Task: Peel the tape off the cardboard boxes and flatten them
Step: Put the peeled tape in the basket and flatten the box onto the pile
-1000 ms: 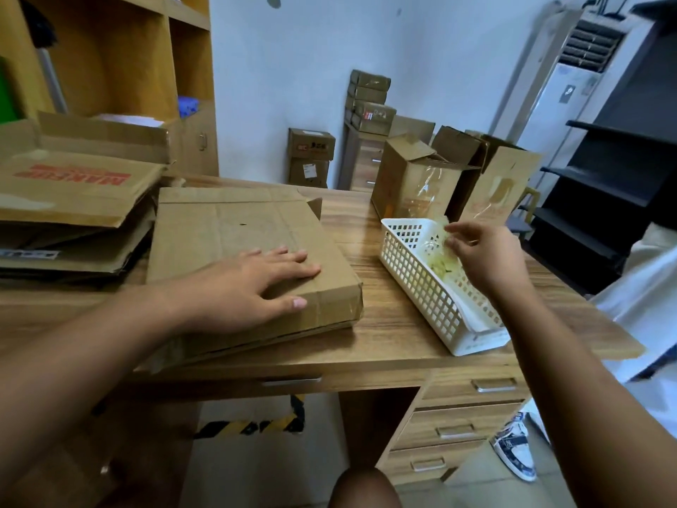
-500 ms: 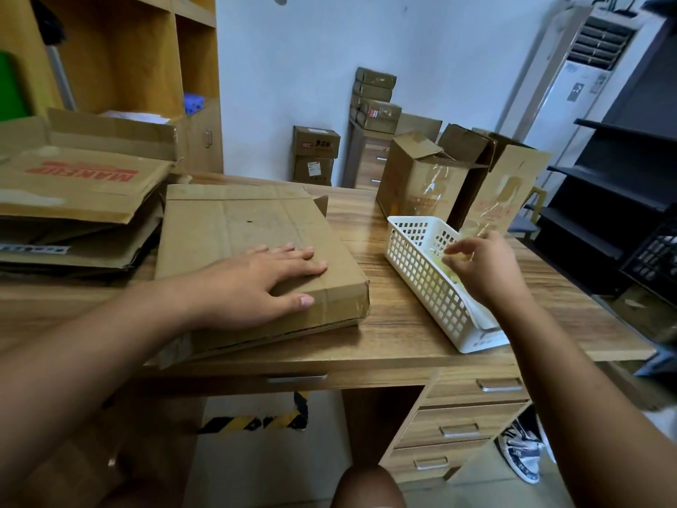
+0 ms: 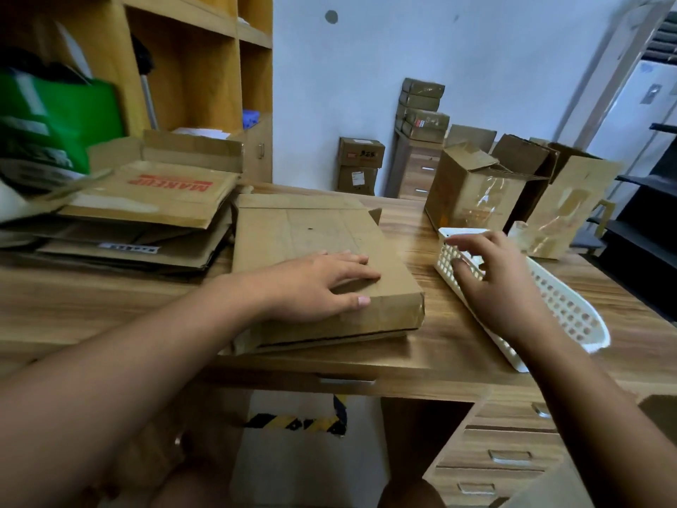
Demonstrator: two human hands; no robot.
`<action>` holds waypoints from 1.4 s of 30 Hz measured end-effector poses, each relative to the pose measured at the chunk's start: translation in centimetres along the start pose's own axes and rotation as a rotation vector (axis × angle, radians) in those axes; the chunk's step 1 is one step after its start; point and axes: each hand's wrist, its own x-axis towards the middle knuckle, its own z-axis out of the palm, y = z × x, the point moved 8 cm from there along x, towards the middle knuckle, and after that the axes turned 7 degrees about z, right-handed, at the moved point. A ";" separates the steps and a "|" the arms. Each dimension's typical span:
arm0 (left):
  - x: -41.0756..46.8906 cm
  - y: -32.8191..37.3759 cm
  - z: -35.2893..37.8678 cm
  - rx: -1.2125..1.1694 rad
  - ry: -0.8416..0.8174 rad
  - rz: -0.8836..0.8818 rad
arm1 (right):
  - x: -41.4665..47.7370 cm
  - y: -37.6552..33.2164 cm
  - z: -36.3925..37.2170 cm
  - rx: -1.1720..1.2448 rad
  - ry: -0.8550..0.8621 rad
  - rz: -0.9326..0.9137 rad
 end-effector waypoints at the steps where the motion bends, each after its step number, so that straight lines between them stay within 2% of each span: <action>1: -0.2 0.0 -0.2 0.001 0.014 -0.005 | -0.3 -0.8 0.8 0.012 -0.036 -0.024; 8: -2.3 -0.3 -1.9 0.039 0.120 -0.038 | -3.1 -4.0 5.5 0.066 -0.352 -0.125; 17: -5.6 -2.2 -3.8 0.024 0.188 -0.098 | -4.1 -3.3 7.0 -0.027 -0.423 -0.188; 29: -8.6 -4.8 -2.8 0.028 0.261 -0.126 | -4.8 -3.6 6.7 -0.058 -0.258 -0.297; 32: -9.7 -4.8 -2.6 -0.017 0.295 -0.115 | -5.1 -3.6 6.5 -0.036 -0.261 -0.280; 42: -11.6 -4.6 -1.8 -0.062 0.260 -0.027 | -5.6 -3.4 5.7 0.039 -0.318 -0.236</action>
